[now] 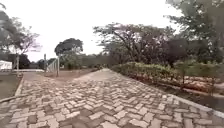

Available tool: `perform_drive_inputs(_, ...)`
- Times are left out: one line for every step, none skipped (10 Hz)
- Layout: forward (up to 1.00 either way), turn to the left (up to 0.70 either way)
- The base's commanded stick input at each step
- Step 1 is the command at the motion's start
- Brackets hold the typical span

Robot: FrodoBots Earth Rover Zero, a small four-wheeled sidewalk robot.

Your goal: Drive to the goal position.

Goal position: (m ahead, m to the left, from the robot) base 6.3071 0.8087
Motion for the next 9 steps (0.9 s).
perform_drive_inputs(0.70, 0.00)
perform_drive_inputs(0.70, 0.00)
perform_drive_inputs(0.70, 0.00)
perform_drive_inputs(0.70, 0.00)
perform_drive_inputs(0.70, 0.00)
perform_drive_inputs(0.70, 0.00)
perform_drive_inputs(0.70, 0.00)
perform_drive_inputs(0.70, 0.00)
perform_drive_inputs(0.70, 0.00)
